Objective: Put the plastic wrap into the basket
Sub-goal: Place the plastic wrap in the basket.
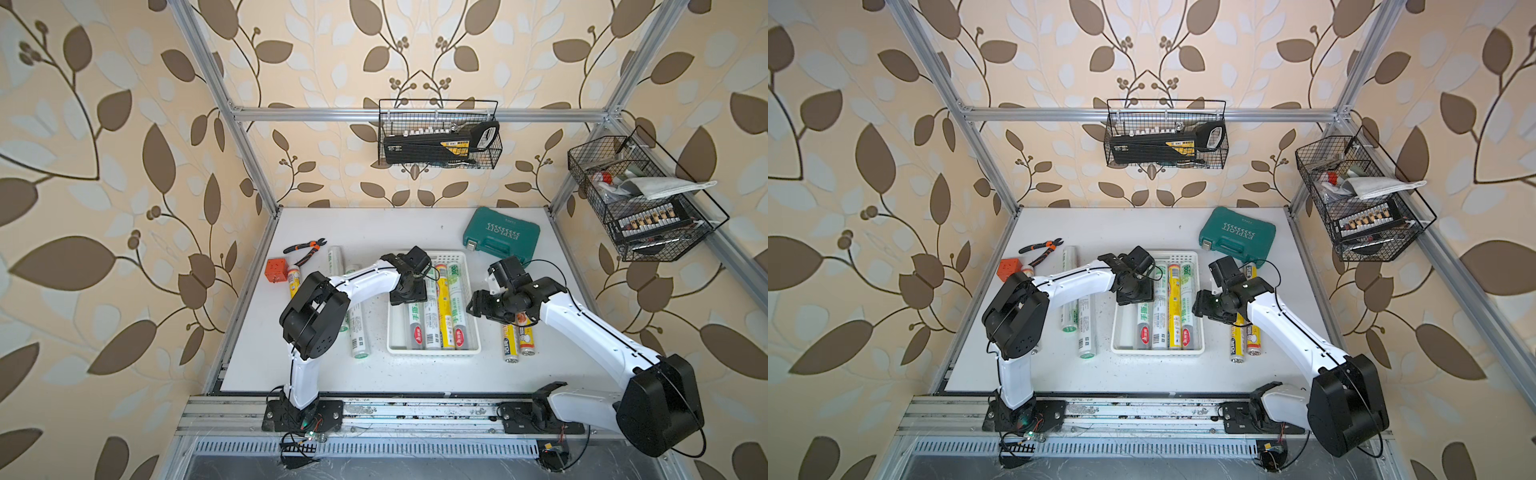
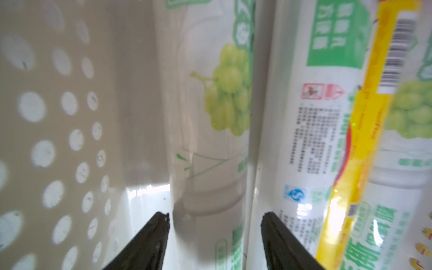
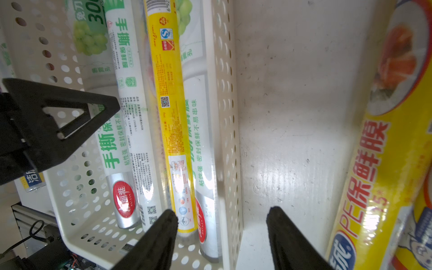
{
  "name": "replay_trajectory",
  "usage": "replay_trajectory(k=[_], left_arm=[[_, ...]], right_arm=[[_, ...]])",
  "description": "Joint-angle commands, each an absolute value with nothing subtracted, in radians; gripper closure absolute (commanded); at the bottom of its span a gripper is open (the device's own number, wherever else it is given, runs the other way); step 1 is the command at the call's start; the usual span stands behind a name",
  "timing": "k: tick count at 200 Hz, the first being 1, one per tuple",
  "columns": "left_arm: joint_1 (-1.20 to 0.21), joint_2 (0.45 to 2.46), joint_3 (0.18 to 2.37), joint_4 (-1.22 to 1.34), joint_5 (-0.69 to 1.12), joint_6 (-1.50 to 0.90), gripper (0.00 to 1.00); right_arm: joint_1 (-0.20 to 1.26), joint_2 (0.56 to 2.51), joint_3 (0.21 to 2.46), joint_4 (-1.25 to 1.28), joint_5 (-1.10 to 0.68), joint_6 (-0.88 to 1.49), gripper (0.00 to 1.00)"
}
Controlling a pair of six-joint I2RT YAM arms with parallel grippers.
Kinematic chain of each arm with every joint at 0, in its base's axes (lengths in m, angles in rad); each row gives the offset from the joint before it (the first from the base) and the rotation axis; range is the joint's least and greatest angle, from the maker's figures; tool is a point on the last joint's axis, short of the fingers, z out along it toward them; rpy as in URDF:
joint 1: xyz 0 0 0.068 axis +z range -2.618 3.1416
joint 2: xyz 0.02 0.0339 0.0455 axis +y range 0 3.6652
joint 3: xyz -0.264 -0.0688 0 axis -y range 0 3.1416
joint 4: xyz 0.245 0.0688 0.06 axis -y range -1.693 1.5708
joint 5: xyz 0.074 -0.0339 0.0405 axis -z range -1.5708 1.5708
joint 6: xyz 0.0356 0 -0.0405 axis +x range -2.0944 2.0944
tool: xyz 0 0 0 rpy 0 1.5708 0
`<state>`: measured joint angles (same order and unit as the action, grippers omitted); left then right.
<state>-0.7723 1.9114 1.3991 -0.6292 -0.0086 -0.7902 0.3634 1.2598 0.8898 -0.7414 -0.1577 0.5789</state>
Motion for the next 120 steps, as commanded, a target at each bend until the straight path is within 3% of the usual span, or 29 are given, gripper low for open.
replay_trajectory(k=[1,58,120], left_arm=[[-0.775,1.808,1.452,-0.663,-0.014,-0.749,0.32],[-0.773,1.68,1.463,-0.685,-0.032,-0.676,0.32],[-0.762,1.513,1.358,-0.677,-0.235,-0.637,0.12]], right_arm=[[0.358,1.252,0.886,-0.766,-0.143,0.57,0.36],[0.31,1.253,0.926,-0.852,-0.007,0.509,0.35],[0.22,1.31,0.944,-0.877,0.132,0.463,0.34]])
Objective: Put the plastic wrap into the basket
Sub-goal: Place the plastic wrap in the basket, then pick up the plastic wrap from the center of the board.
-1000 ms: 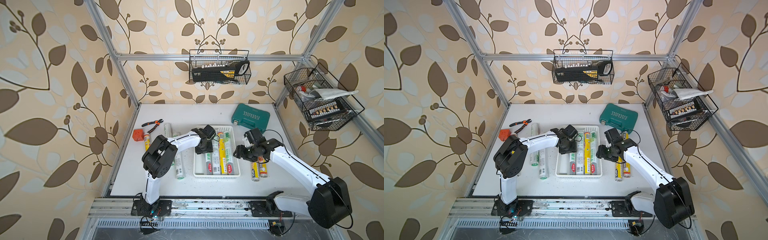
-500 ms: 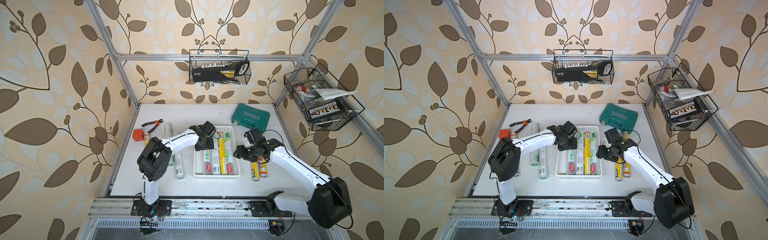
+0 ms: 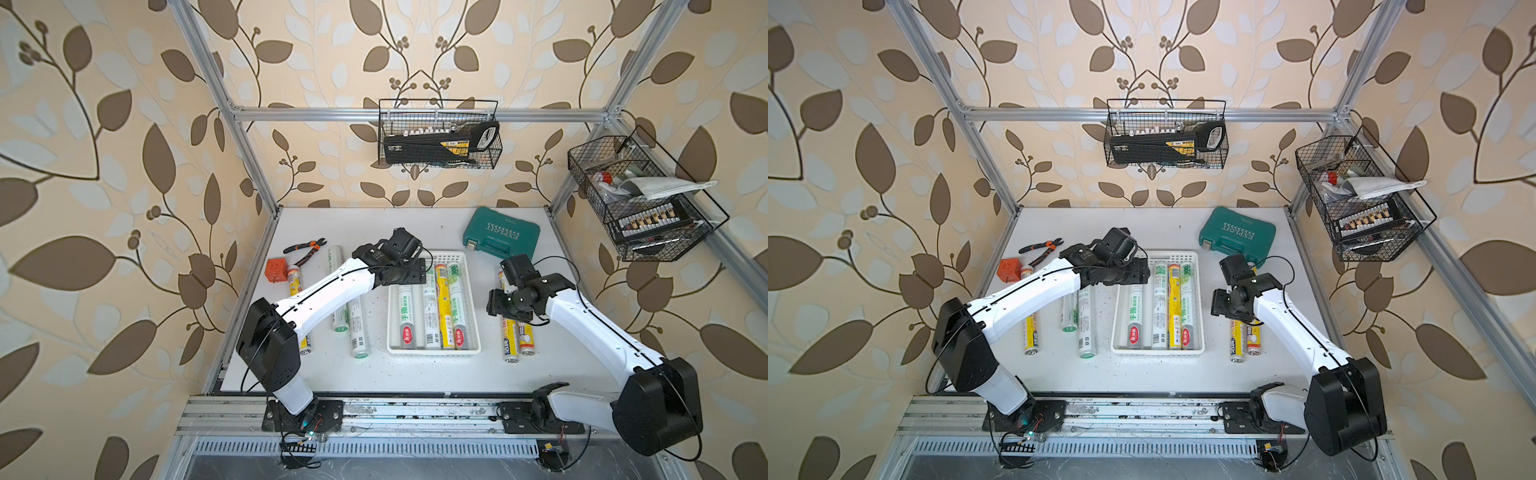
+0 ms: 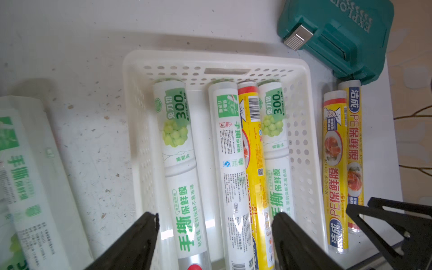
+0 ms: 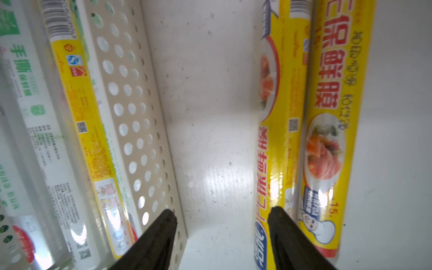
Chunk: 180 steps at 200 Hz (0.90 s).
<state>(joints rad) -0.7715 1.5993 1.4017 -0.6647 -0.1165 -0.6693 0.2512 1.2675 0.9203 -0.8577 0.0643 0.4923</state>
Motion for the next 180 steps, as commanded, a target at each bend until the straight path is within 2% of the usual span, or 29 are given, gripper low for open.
replay_trajectory(k=[1,29,68,180], left_arm=[[-0.761,1.51,1.357,-0.676,-0.239,-0.638,0.12],[-0.753,1.456,1.314,-0.687,-0.328,-0.628,0.01],[-0.728,1.395,1.262,-0.702,-0.386,-0.619,0.01],[-0.668,1.336,1.167,-0.676,-0.35,-0.622,0.01]], right_arm=[[0.219,1.311,0.944,-0.877,0.132,0.463,0.34],[0.191,1.364,0.935,-0.833,0.125,0.462,0.34],[0.174,1.427,0.939,-0.794,0.124,0.461,0.34],[0.147,1.543,0.93,-0.739,0.128,0.443,0.35]])
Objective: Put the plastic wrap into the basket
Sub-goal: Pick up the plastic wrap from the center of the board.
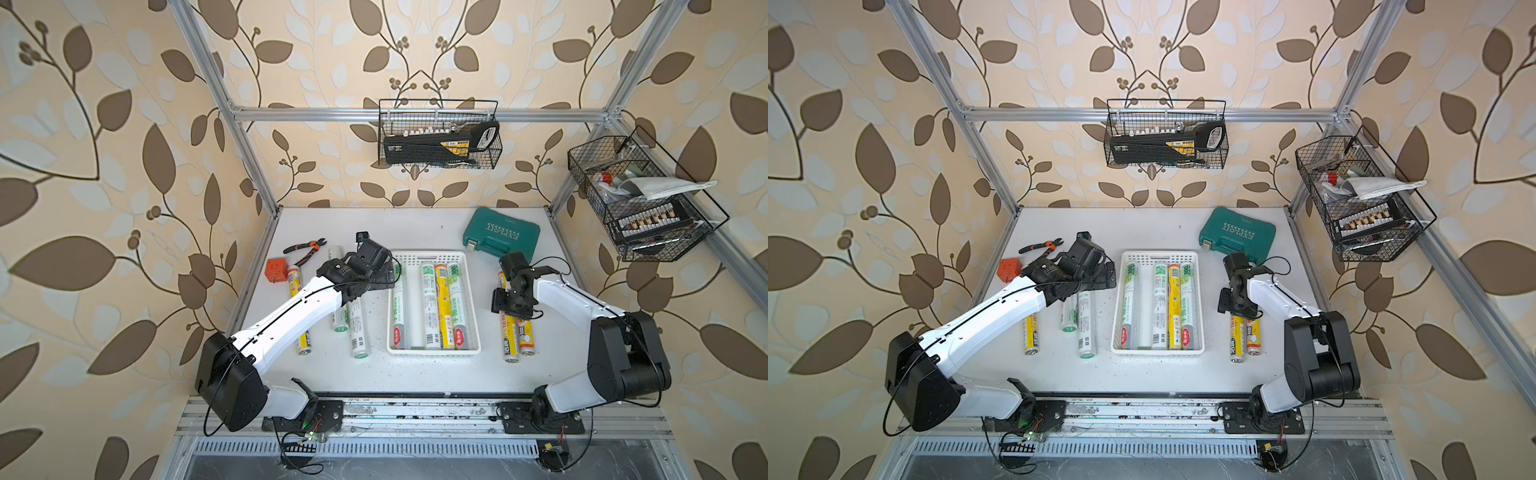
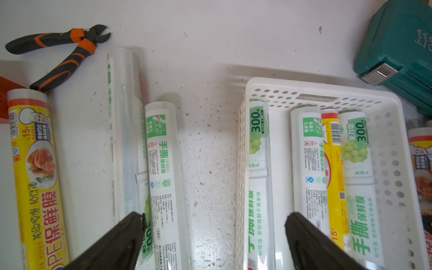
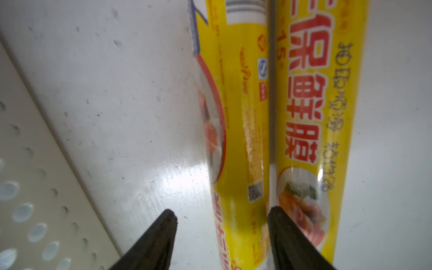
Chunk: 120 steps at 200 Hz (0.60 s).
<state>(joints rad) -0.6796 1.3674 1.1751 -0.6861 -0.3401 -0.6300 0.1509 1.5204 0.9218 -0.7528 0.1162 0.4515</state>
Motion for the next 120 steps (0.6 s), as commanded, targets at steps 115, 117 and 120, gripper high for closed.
replay_trajectory(k=[115,117,120], left_arm=[[-0.661,1.34,1.156,-0.671,-0.334,-0.627,0.01],[-0.661,1.341,1.156,-0.672,-0.334,-0.627,0.01],[-0.661,1.34,1.156,-0.671,-0.333,-0.625,0.01]], right_arm=[[0.15,1.631,0.955,-0.703,0.055,0.433,0.43],[0.15,1.632,0.957,-0.703,0.057,0.433,0.44],[0.151,1.633,0.957,-0.703,0.058,0.432,0.45]])
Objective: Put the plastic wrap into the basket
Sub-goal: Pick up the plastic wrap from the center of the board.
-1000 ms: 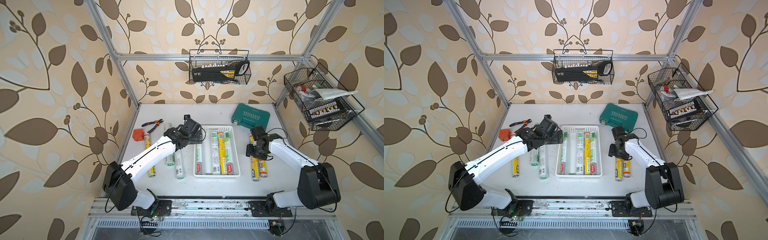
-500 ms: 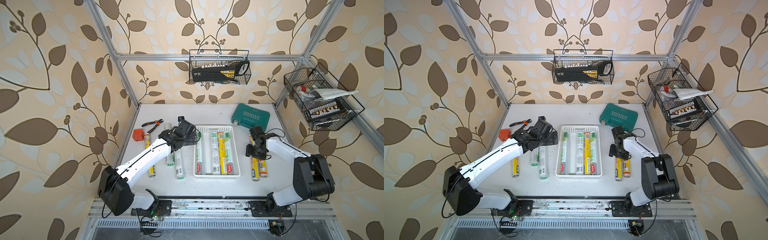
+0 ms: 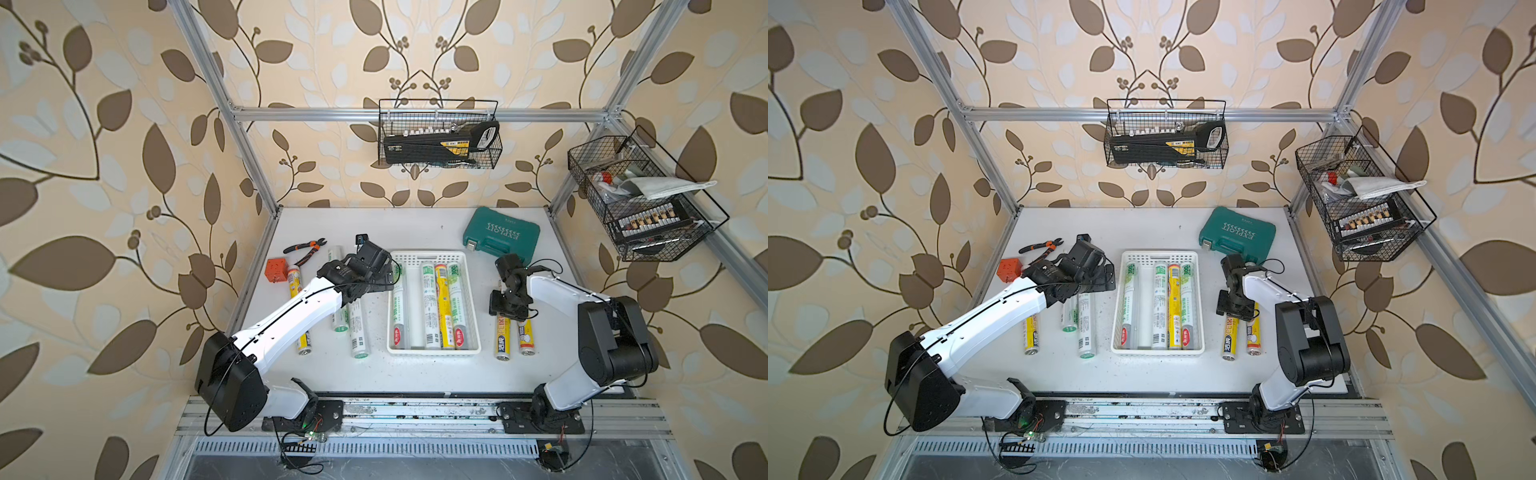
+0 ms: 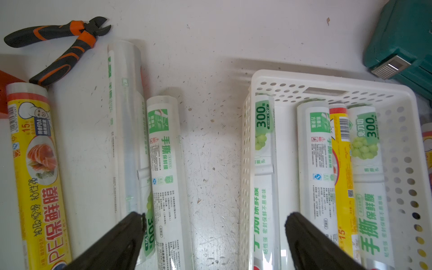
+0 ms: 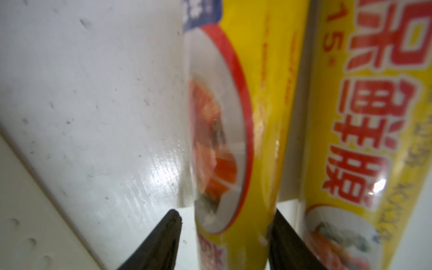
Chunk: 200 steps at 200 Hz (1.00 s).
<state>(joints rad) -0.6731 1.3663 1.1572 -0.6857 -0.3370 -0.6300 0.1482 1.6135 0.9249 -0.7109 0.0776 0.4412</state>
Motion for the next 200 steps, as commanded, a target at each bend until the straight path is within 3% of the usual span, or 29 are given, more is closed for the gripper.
replay_trajectory(k=[1,74,122,147,200], left_arm=[[-0.661,1.341,1.156,-0.671,-0.333,-0.626,0.01],[-0.661,1.339,1.147,-0.667,-0.31,-0.633,0.01],[-0.661,1.302,1.107,-0.651,-0.311,-0.635,0.01],[-0.66,1.292,1.098,-0.653,-0.316,-0.636,0.01],[-0.66,1.266,1.089,-0.655,-0.319,-0.634,0.01]], right_arm=[[0.151,1.633,0.957,-0.703,0.058,0.432,0.46],[0.189,1.602,0.999,-0.771,0.059,0.452,0.63],[0.248,1.557,1.029,-0.834,0.044,0.492,0.65],[0.252,1.525,1.053,-0.842,-0.058,0.519,0.65],[0.316,1.455,1.176,-0.927,-0.045,0.551,0.64]])
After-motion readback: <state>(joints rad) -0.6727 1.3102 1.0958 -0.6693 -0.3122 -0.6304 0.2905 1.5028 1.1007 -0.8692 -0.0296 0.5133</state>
